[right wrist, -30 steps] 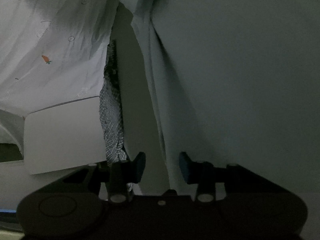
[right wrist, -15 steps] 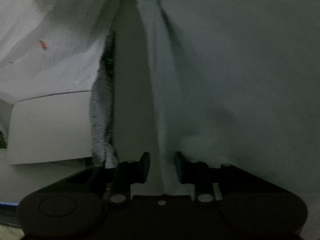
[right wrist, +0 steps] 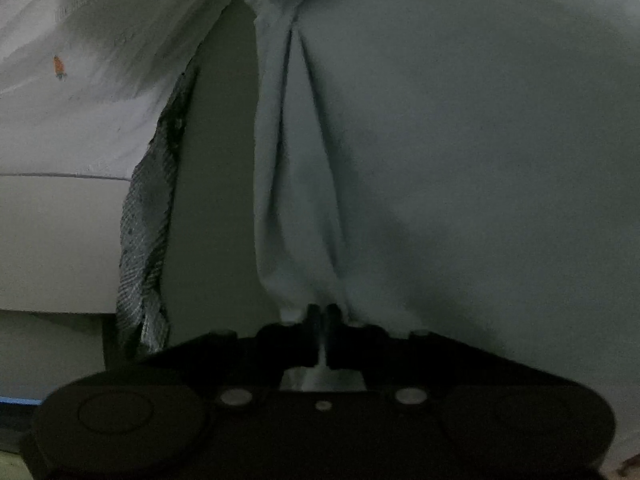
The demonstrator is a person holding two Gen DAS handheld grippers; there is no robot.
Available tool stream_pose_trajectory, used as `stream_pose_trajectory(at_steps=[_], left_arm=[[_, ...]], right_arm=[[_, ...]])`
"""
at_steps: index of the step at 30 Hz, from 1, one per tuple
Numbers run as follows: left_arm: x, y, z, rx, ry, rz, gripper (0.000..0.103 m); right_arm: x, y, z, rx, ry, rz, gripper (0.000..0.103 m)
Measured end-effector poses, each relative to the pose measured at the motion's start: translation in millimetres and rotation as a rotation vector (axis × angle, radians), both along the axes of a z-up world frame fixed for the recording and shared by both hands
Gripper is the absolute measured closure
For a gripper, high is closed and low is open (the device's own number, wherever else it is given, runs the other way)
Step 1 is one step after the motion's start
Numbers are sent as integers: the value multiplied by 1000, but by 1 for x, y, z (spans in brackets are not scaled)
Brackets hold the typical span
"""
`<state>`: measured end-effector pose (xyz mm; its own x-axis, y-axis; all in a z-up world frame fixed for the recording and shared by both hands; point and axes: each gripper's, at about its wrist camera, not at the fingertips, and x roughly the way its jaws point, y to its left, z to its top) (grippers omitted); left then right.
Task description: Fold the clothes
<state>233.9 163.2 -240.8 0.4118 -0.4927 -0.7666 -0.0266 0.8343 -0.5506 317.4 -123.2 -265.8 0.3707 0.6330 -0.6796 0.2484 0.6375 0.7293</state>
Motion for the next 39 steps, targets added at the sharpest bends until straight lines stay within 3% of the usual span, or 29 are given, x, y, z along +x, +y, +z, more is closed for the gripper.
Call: stream_pose_trajectory(at_steps=[6, 9, 11, 12, 17, 23, 27, 31, 34, 39], left_arm=[[6, -21, -9, 15, 7, -77, 80], [5, -20, -12, 3, 6, -65, 84], [5, -16, -13, -12, 9, -38, 103], [5, -15, -13, -20, 10, -25, 103], [-5, -19, 15, -63, -55, -26, 103], [2, -72, 52, -173, -131, -132, 103], [19, -127, 25, -170, -59, -243, 100], [15, -156, 2, -51, 38, -269, 96], [1, -138, 14, -101, 12, -189, 86], [-17, -99, 37, -49, -61, 60, 85]], right_arm=[[-10, -13, -9, 74, 24, -62, 103], [-14, -16, -11, 94, 29, -76, 103], [-15, -15, -12, 116, 36, -92, 100], [-16, -15, -13, 128, 40, -102, 97], [-21, -30, -6, 121, 40, -124, 80], [-34, -72, 1, 132, 27, -179, 80], [-45, -105, 3, 121, 36, -223, 78], [-52, -130, 0, 157, 58, -230, 75], [-51, -131, -5, 191, 67, -178, 69], [-42, -116, -6, 215, 63, -48, 62]])
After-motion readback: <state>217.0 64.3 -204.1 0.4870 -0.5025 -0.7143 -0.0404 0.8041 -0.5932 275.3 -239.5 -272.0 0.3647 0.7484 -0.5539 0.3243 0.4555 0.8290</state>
